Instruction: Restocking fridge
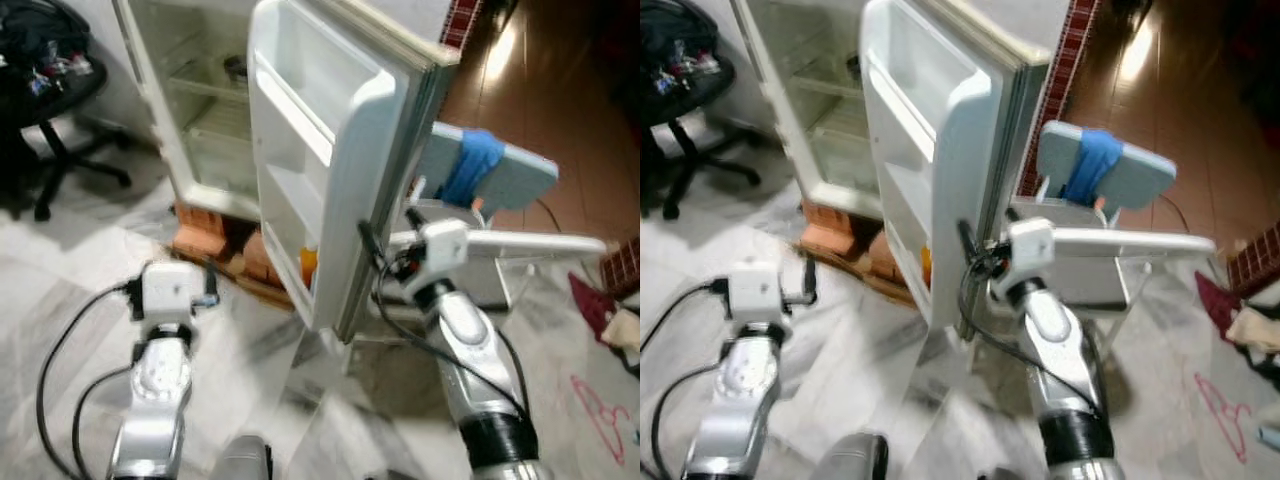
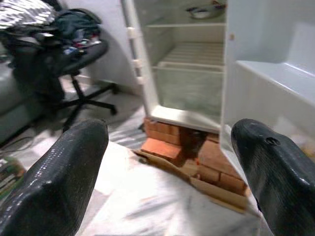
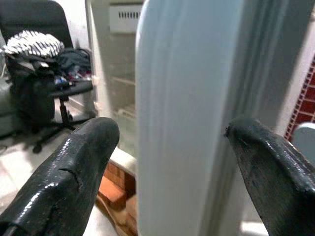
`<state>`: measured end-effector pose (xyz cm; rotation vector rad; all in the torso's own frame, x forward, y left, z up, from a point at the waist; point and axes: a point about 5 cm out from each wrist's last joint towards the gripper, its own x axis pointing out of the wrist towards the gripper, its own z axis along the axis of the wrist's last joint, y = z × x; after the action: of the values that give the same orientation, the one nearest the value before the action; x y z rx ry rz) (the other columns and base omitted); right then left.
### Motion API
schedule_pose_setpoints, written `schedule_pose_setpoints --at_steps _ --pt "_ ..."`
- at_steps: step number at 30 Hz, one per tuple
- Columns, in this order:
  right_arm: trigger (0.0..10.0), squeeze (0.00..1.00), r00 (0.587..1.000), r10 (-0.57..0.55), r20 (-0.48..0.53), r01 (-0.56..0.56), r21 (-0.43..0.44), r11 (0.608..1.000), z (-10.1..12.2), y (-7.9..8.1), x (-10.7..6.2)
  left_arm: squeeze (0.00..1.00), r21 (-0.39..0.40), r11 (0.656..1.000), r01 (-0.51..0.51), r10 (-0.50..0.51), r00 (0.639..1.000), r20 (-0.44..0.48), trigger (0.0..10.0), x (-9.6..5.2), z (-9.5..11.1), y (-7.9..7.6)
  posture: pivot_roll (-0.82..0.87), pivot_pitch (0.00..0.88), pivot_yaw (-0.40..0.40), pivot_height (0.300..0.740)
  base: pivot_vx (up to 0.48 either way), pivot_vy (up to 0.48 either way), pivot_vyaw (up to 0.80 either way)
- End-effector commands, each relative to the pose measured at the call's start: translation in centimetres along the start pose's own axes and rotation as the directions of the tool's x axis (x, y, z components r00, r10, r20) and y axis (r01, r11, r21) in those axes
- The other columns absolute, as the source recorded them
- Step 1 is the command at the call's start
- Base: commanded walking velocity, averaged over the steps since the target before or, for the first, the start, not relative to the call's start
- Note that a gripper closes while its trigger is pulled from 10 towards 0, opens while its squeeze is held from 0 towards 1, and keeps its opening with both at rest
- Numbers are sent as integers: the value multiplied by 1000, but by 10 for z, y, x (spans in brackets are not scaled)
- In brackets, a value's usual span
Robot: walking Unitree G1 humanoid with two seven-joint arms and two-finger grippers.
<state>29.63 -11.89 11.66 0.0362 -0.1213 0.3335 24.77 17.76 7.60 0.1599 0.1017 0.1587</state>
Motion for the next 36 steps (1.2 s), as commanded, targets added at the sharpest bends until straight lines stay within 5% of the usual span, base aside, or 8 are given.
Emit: schedule_pose_setpoints --at_steps 1,14,23,26,29,32,34,36 --pt "10000 0 998 -65 -27 65 -22 998 -5 -8 1 0 -7 1000 6 -5 1000 9 10000 1 5 -2 84 69 -38 740 0 0 0" --pt "10000 0 965 -258 -47 255 -47 966 1 -24 30 0 -2 1000 -14 14 1000 -14 10000 -3 2 4 107 86 -42 740 0 0 0" --pt "10000 0 958 -284 31 284 -7 959 40 -24 81 0 1 1000 -24 24 999 -21 10000 -9 3 7 146 106 -57 740 0 0 0" --pt "10000 0 994 -14 112 -11 214 977 57 4 90 0 3 999 -36 36 999 -27 10000 -12 2 10 152 109 -64 740 0 0 0" --pt "10000 0 876 400 271 -480 395 783 74 47 72 0 0 999 -35 35 999 -29 10000 -14 2 10 150 112 -66 740 0 0 0" --pt "10000 0 792 551 263 -609 403 684 68 57 48 0 -4 1000 -26 26 999 -29 10000 -14 2 9 143 114 -63 740 0 0 0" --pt "10000 0 791 560 248 -610 391 689 64 57 45 0 -5 1000 -23 23 999 -30 10000 -14 2 8 143 114 -63 740 0 0 0" --pt "10000 0 863 492 116 -501 334 799 34 46 39 0 -9 1000 -6 6 1000 -28 10000 -13 2 5 128 117 -56 740 0 0 0"
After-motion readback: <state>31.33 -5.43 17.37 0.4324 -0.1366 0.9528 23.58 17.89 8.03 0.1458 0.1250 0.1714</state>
